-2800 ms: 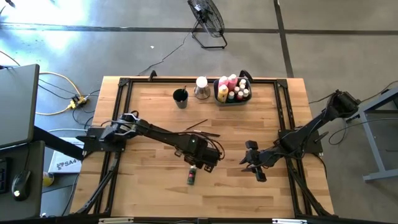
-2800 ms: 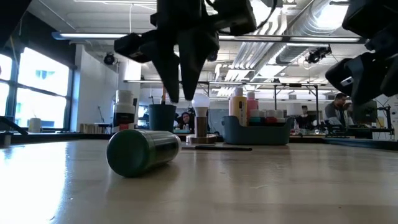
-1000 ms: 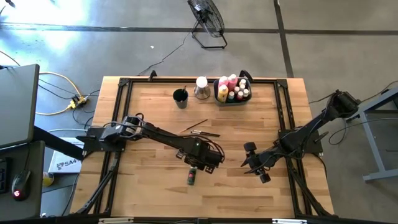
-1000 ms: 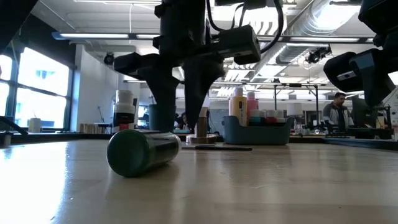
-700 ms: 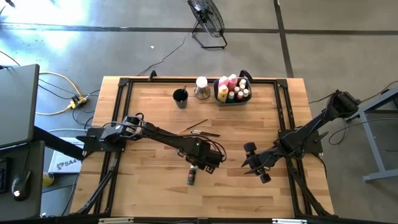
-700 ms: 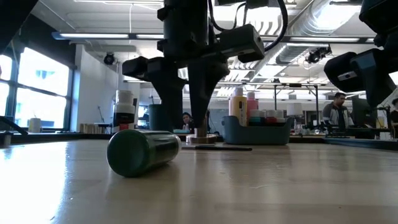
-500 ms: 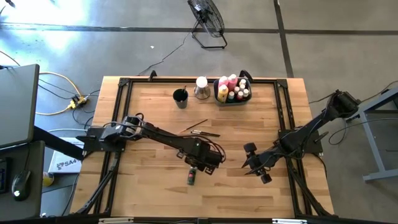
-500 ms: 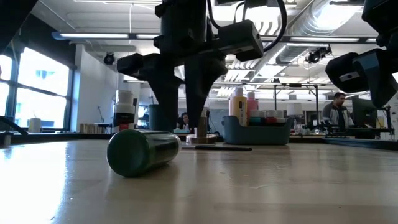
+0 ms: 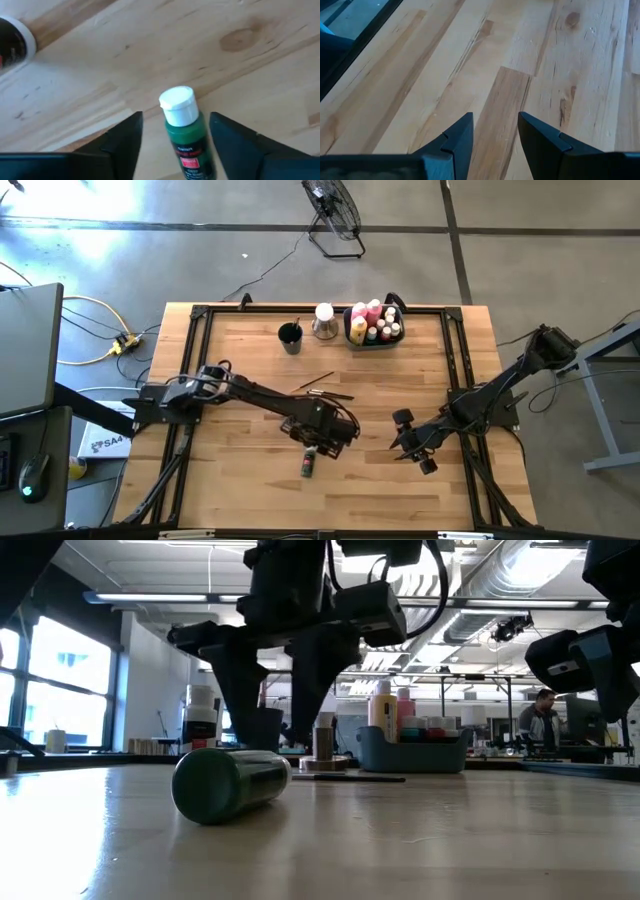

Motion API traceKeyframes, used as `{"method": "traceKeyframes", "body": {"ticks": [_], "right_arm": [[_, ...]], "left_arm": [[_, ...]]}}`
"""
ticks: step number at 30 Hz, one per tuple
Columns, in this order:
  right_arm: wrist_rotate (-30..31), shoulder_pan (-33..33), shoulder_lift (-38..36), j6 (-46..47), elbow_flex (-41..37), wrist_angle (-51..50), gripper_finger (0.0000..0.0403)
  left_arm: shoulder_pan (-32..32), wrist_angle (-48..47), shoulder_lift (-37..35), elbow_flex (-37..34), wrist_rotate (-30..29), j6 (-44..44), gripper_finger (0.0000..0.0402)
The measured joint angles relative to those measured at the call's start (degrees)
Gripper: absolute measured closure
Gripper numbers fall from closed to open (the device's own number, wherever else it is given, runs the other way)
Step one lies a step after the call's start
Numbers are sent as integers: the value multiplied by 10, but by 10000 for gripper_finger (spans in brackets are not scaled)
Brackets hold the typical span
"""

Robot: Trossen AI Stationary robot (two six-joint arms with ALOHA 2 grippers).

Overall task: Pick & Place Paint Supplies
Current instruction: Move the small green paint bottle to the center of the table

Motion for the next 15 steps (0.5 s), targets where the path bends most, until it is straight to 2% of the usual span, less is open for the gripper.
{"method": "traceKeyframes", "body": {"ticks": [4,9,15], "right_arm": [[0,0,0,0,0,-1,255],[0,0,0,0,0,-5,255],[2,0,0,0,0,-6,255]], "left_arm": [[3,10,0,0,9,-16,145],[3,7,0,0,-7,-81,142],[3,9,0,0,-3,-105,142]]}}
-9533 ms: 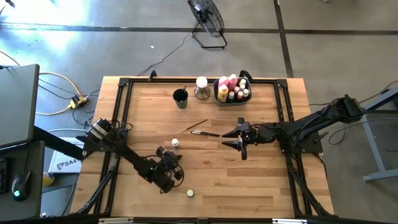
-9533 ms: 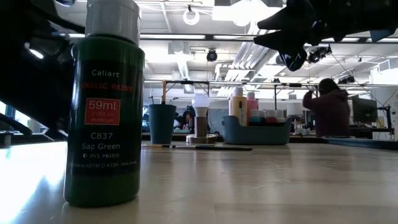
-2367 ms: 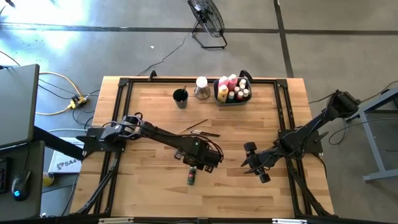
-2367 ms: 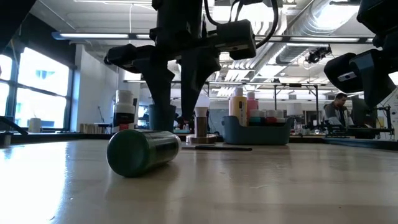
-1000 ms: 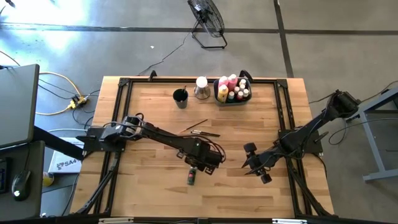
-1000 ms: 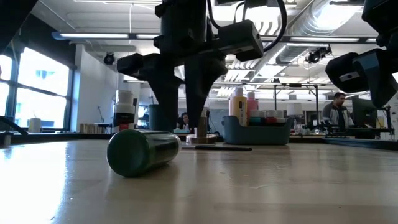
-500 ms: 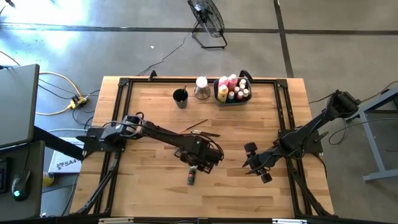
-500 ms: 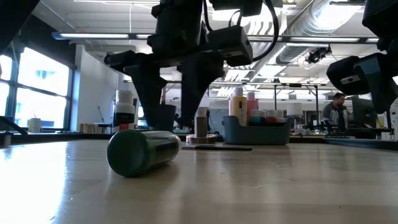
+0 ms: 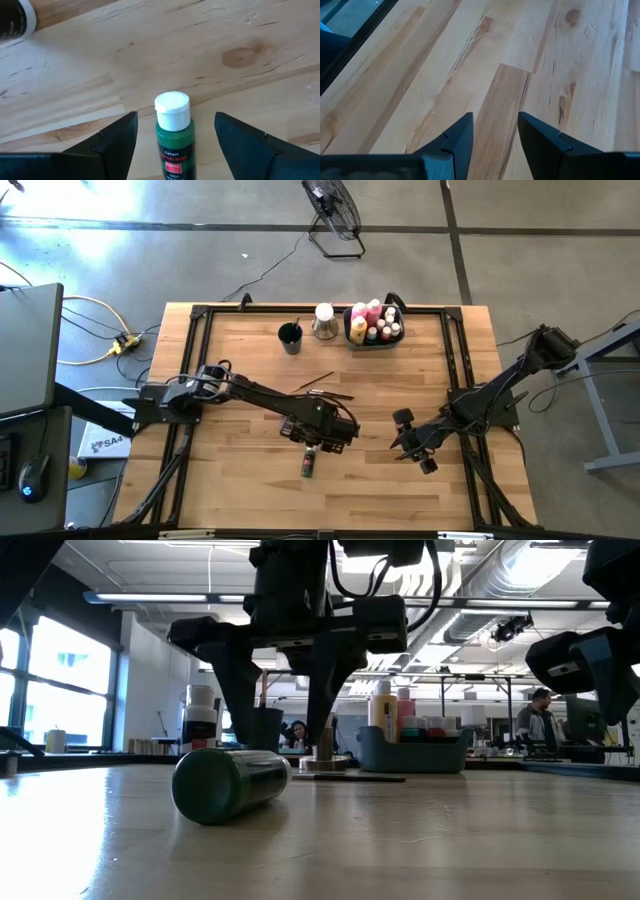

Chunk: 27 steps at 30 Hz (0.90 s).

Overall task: Pick & Place Paint Supplies
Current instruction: Move the small green paint bottle to the center of the table

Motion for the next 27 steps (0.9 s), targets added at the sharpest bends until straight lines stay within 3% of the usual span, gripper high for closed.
{"method": "traceKeyframes", "body": {"ticks": [9,16,27], "right_arm": [[2,0,0,0,0,-4,255],[3,0,0,0,0,-5,255],[3,0,0,0,0,-9,255]], "left_arm": [[-1,35,18,2,4,0,142],[-1,24,37,-1,44,17,142],[-1,40,48,0,12,35,144]]}}
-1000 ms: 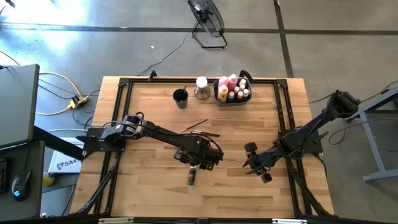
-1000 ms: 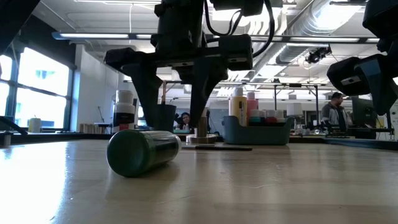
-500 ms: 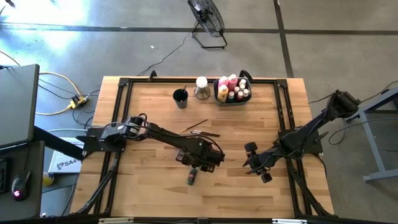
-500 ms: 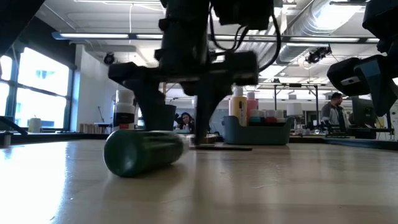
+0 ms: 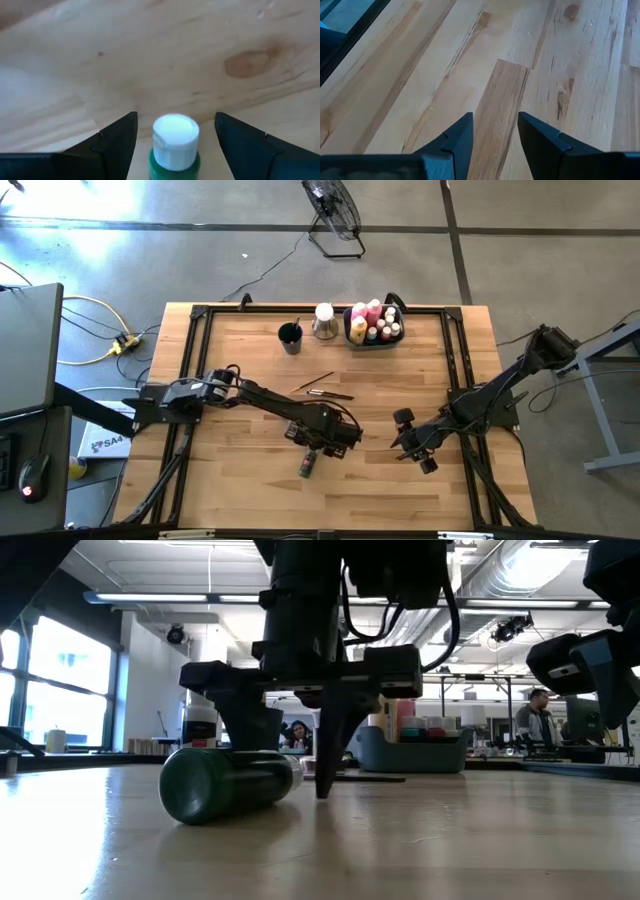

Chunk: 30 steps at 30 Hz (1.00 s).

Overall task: Pick & Place Paint Supplies
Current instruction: Move the small green paint bottle to the center of the table

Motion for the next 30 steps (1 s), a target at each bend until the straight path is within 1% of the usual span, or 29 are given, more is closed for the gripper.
{"method": "traceKeyframes", "body": {"ticks": [4,10,14,25,30], "right_arm": [[0,0,0,0,0,0,255],[0,0,0,0,0,0,255],[0,0,0,0,0,0,255],[0,0,0,0,0,0,255],[0,0,0,0,0,0,255]], "left_arm": [[0,-1,0,0,-1,0,162],[0,-1,0,0,2,0,209],[0,-1,0,0,10,0,232],[0,0,0,0,16,0,259],[0,0,0,0,5,0,275]]}}
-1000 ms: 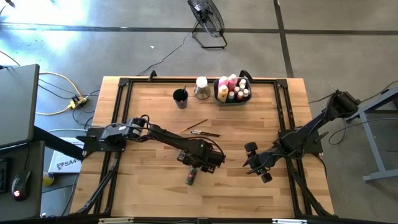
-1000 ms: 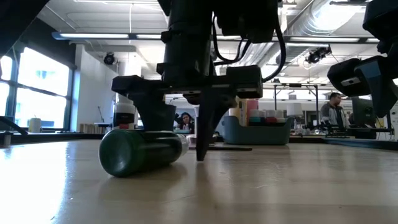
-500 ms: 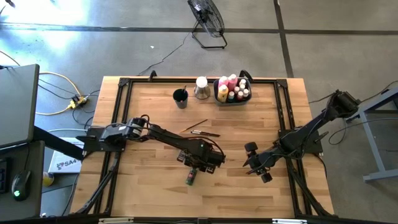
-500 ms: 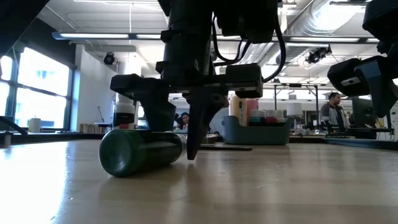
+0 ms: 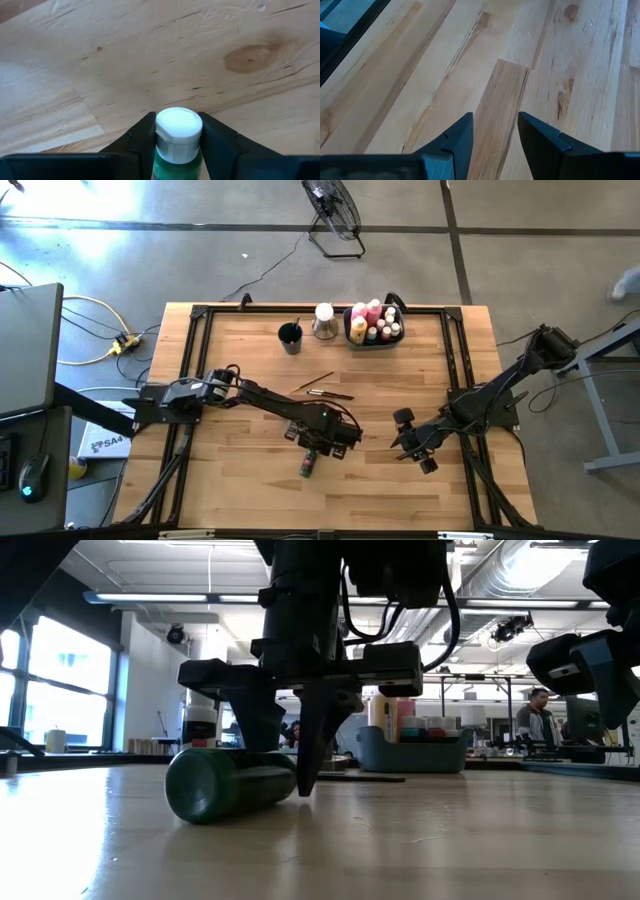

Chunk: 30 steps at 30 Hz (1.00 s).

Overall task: Pick & Place Paint Supplies
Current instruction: Move the small green paint bottle to the center of the table

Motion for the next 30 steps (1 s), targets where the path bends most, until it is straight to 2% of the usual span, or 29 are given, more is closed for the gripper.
{"method": "traceKeyframes", "body": {"ticks": [9,20,25,30], "right_arm": [[0,0,0,0,0,-5,255],[0,0,0,0,0,-13,255],[2,0,0,0,0,-64,255],[2,0,0,5,0,-96,255]], "left_arm": [[0,7,-1,0,-19,26,274],[0,51,-1,0,-96,72,273],[0,48,-1,3,-130,89,273],[4,42,-1,38,-167,129,273]]}}
